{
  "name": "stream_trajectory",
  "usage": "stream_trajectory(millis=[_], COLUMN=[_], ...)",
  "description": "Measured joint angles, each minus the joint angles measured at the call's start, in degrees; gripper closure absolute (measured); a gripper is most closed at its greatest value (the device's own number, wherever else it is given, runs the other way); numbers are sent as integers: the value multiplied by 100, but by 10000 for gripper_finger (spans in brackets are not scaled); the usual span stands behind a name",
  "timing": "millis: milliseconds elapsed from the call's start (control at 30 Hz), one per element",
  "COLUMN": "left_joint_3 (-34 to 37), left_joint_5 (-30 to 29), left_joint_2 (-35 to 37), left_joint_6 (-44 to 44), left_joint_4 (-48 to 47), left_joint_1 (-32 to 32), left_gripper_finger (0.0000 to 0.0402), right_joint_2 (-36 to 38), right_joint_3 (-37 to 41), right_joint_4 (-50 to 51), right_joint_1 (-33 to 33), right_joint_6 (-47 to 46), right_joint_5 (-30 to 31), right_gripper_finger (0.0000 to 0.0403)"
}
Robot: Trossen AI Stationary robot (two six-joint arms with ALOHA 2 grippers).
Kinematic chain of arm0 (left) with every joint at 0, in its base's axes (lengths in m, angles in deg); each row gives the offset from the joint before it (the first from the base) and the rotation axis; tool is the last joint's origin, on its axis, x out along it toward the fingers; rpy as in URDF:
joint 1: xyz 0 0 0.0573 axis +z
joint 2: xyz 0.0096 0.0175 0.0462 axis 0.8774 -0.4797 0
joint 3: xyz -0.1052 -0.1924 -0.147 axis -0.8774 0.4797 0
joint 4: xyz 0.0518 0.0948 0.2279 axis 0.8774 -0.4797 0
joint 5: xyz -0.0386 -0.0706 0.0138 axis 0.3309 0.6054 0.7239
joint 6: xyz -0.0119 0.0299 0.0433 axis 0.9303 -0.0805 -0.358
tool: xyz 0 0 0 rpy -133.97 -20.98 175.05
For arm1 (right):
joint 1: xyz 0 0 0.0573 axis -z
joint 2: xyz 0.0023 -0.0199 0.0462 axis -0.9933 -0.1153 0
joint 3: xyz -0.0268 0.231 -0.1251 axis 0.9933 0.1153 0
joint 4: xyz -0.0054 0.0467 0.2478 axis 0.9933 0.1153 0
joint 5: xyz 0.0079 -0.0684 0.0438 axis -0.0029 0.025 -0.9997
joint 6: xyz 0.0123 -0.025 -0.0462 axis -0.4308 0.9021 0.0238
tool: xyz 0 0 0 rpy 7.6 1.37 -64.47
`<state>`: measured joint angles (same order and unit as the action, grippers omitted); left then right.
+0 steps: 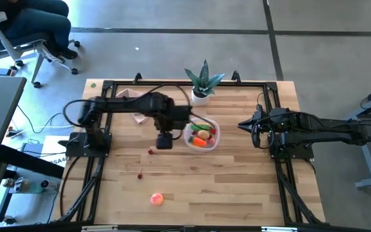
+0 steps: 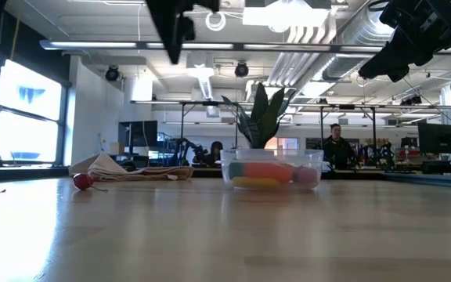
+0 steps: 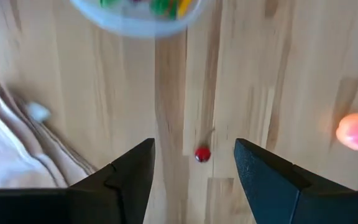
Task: Pick and placing Produce into tupperware
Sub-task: Put the top cherry into the transparent bin
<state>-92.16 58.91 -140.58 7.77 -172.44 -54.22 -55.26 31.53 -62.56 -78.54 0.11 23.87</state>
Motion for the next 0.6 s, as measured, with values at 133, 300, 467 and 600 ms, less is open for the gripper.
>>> stream_trajectory(millis=[133,300,467,600], left_joint_3=[1907,4117,5585,6342], left_joint_5=[138,-99,-66,291], left_joint_2=[1096,2561,3485,3722], left_joint_6=[229,787,1441,1625], left_joint_4=[1052,2202,2857,3505], left_joint_1=[-2,-4,-2,-2], left_gripper_finger=[197,205,205,196], right_joint_2=[0,1,0,0], right_joint_3=[0,0,0,0], right_joint_4=[2,2,0,2], right_joint_1=[0,2,2,0], right_joint_6=[0,1,0,0], right_joint_5=[0,2,2,2], right_gripper_finger=[367,367,367,367])
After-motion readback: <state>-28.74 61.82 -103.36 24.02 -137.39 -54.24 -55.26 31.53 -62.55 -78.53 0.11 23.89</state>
